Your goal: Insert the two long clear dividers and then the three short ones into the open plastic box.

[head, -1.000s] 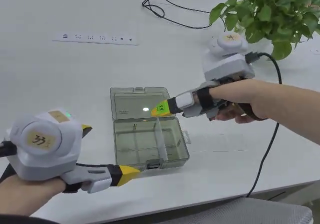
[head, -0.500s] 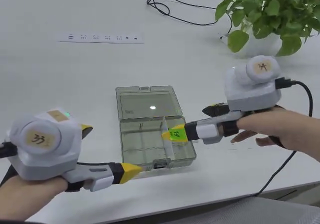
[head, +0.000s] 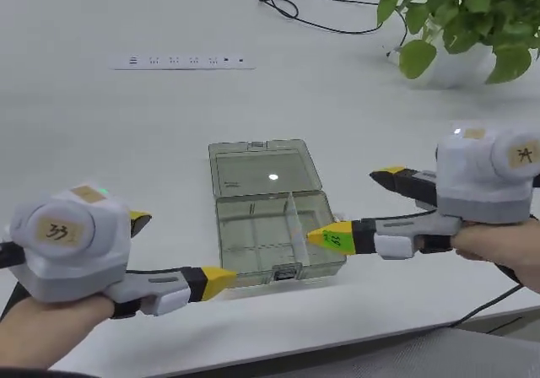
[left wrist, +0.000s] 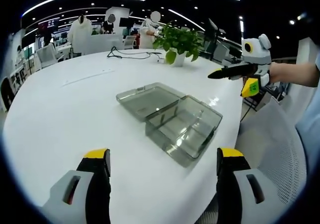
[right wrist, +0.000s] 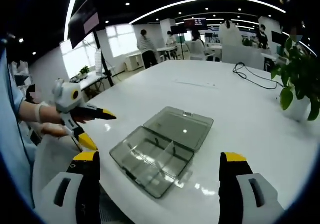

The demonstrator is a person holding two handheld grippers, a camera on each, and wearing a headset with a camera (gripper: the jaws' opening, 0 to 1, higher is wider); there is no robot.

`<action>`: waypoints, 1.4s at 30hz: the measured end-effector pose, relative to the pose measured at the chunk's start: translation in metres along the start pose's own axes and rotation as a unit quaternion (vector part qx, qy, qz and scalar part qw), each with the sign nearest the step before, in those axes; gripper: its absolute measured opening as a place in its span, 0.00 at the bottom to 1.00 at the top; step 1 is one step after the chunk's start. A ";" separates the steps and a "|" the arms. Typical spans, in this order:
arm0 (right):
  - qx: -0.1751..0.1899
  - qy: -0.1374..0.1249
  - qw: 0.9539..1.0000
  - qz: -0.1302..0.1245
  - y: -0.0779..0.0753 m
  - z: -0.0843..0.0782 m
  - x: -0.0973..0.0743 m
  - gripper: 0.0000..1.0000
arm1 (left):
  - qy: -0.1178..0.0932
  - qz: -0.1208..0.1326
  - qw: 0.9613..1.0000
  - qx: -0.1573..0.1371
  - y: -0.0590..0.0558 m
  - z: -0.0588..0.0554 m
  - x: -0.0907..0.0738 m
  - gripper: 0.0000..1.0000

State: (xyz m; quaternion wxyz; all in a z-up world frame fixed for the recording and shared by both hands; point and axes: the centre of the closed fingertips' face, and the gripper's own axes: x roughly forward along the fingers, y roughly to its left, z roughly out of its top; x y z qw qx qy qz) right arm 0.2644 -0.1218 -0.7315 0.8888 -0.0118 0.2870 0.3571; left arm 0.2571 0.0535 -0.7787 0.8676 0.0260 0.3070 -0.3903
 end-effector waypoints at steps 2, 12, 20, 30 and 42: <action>-0.009 -0.024 1.000 -0.005 -0.002 0.003 -0.002 1.00 | 0.001 0.009 1.000 -0.007 0.005 -0.002 -0.002 0.89; -0.013 -0.035 0.999 -0.003 0.006 -0.012 -0.013 1.00 | 0.015 0.083 0.996 -0.027 0.047 -0.015 -0.015 0.87; -0.026 -0.031 0.999 -0.001 0.004 -0.024 -0.021 1.00 | 0.062 0.142 0.987 -0.044 0.082 -0.037 -0.029 0.79; -0.025 -0.030 0.999 -0.001 -0.001 -0.030 -0.027 1.00 | 0.136 0.176 0.974 -0.038 0.104 -0.061 -0.035 0.68; -0.022 -0.029 0.999 0.004 -0.003 -0.035 -0.028 1.00 | 0.178 0.179 0.967 -0.045 0.108 -0.076 -0.030 0.56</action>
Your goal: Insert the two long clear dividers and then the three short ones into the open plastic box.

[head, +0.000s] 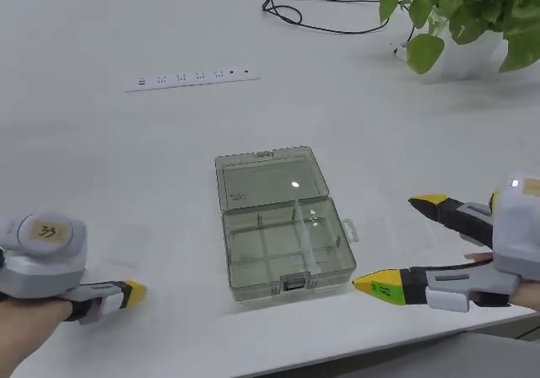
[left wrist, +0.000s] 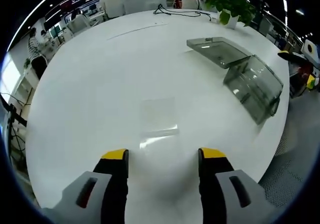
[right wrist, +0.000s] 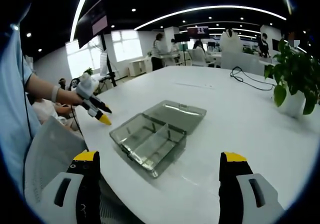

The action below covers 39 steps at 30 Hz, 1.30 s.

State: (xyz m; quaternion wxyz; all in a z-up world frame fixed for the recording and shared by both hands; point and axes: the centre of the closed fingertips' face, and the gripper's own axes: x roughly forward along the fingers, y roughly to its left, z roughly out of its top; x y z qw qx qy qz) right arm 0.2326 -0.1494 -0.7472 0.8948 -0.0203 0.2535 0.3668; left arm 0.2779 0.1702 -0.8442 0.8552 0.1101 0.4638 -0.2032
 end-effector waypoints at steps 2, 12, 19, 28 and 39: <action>0.000 0.000 1.000 0.001 -0.001 0.000 0.000 1.00 | 0.003 -0.002 1.000 0.002 0.000 0.001 0.001 0.54; -0.002 0.001 1.000 0.003 -0.005 0.001 0.003 0.99 | 0.021 -0.002 1.000 0.003 0.005 0.003 0.001 0.40; -0.005 0.000 1.000 0.006 -0.004 -0.001 0.005 0.98 | 0.021 -0.004 1.000 0.006 0.005 0.004 0.002 0.33; 0.001 -0.001 1.000 0.004 -0.006 -0.001 0.006 0.96 | 0.009 -0.006 1.000 0.007 0.005 0.004 0.001 0.32; 0.004 -0.001 1.000 0.007 -0.003 0.000 0.009 0.95 | 0.001 -0.015 1.000 0.002 0.004 0.006 0.001 0.31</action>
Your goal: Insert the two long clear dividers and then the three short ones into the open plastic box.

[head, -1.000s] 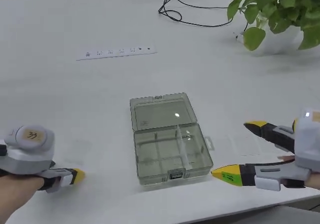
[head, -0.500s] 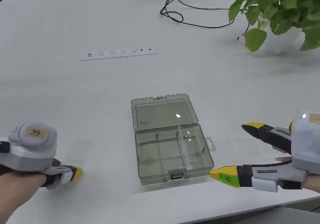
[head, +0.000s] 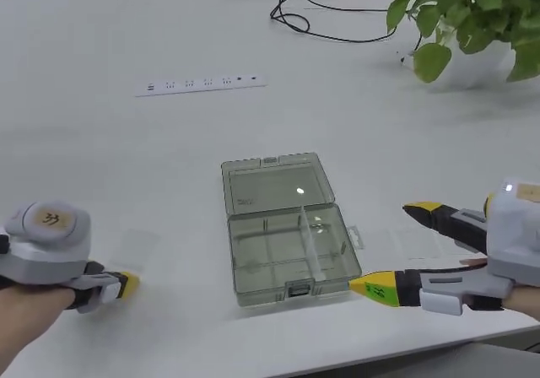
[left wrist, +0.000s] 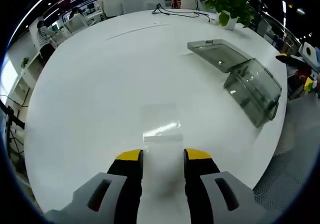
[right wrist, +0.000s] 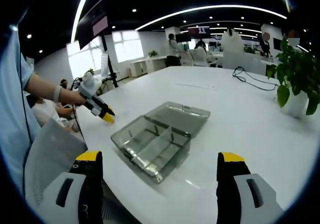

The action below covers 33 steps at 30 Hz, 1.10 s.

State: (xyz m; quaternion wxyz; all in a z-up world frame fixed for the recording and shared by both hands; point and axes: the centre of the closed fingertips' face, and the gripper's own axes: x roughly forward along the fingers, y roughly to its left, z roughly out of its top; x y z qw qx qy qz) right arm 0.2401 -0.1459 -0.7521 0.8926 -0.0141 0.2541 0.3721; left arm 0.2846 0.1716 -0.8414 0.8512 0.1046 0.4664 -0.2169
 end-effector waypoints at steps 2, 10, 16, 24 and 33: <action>0.000 0.000 1.000 0.000 0.001 0.000 0.000 0.95 | 0.000 0.000 1.000 0.000 0.000 0.000 0.000 0.31; 0.004 0.001 1.000 0.000 0.001 -0.001 0.001 0.94 | -0.003 -0.003 1.000 0.002 -0.001 0.001 0.000 0.30; 0.007 0.003 1.000 0.000 0.002 -0.002 0.001 0.94 | -0.005 -0.008 1.000 0.001 -0.002 0.002 0.001 0.30; 0.009 0.006 1.000 0.002 0.004 -0.003 0.003 0.94 | -0.014 -0.016 1.000 -0.009 -0.005 0.005 0.001 0.30; 0.010 0.007 1.000 0.002 0.011 -0.001 0.004 0.94 | -0.026 -0.024 0.999 -0.033 -0.006 0.007 0.001 0.30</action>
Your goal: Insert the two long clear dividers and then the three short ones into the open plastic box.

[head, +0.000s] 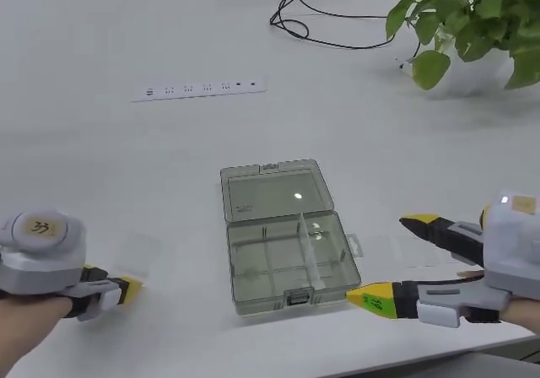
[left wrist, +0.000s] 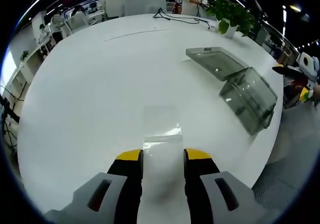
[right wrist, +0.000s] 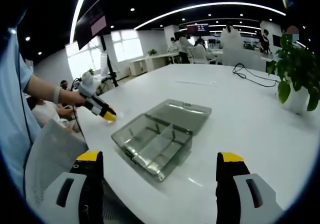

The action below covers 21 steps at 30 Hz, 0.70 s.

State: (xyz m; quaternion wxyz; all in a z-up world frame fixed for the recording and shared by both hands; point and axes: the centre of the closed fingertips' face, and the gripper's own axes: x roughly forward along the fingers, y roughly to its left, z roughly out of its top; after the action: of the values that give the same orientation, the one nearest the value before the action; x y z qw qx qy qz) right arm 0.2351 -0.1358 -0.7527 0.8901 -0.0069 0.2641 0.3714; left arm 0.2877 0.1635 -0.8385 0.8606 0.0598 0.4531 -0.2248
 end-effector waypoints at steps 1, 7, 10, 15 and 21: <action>0.000 0.000 1.000 0.000 0.001 0.000 0.000 0.94 | -0.002 0.000 1.000 -0.005 0.000 0.000 0.000 0.30; 0.001 0.002 1.000 0.002 0.005 0.000 0.002 0.94 | -0.011 -0.005 1.000 -0.026 -0.001 0.002 -0.001 0.30; 0.004 -0.001 1.000 0.003 0.005 0.001 0.002 0.94 | -0.018 -0.007 0.999 -0.034 -0.001 0.003 -0.001 0.30; 0.006 -0.002 1.000 0.004 0.006 0.002 0.004 0.94 | -0.029 -0.010 0.999 -0.033 -0.004 0.010 -0.005 0.30; 0.008 -0.001 1.000 0.006 0.008 0.002 0.007 0.93 | -0.052 -0.019 0.998 -0.025 -0.011 0.029 -0.011 0.30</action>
State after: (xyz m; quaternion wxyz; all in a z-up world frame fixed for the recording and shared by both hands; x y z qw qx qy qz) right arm 0.2348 -0.1249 -0.7527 0.8880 0.0026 0.2667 0.3747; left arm 0.2988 0.1487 -0.8115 0.8798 0.0182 0.4143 -0.2324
